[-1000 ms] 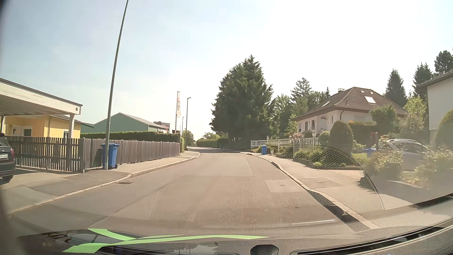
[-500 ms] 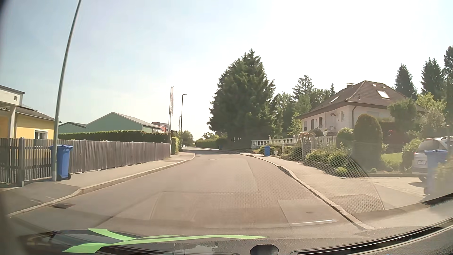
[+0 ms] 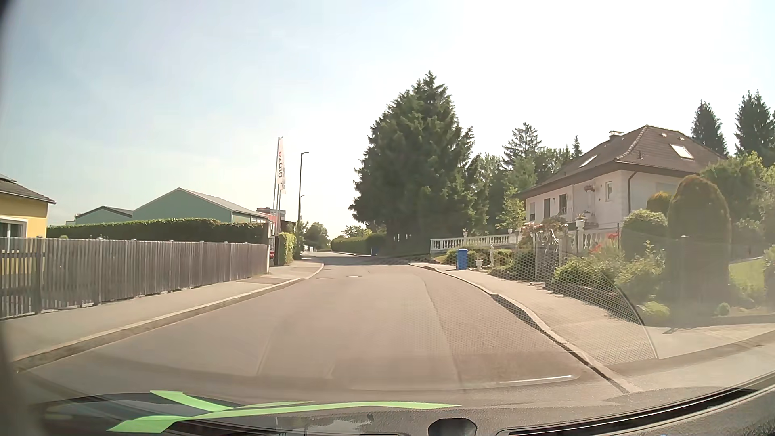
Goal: Follow the waypoints while adhering to traffic rules and regulations
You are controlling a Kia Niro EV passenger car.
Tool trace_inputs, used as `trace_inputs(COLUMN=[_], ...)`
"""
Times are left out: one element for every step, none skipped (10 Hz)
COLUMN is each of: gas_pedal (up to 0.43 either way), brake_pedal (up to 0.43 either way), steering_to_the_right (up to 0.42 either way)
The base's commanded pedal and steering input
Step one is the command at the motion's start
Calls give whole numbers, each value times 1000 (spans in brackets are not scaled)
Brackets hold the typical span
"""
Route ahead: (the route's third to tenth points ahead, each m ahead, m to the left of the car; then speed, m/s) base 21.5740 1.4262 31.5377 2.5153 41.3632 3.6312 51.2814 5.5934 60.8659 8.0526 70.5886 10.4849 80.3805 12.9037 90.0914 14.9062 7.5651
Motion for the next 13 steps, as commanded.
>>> trace_inputs(gas_pedal=[87, 87, 87, 87, 87, 87, 87, 87, 87, 87, 87, 87, 87], brake_pedal=[0, 0, 0, 0, 0, 0, 0, 0, 0, 0, 0, 0, 0], steering_to_the_right=[1, 0, 1, 0, -1, -3, -5, -7, -8, -9, -11, -14, -16])
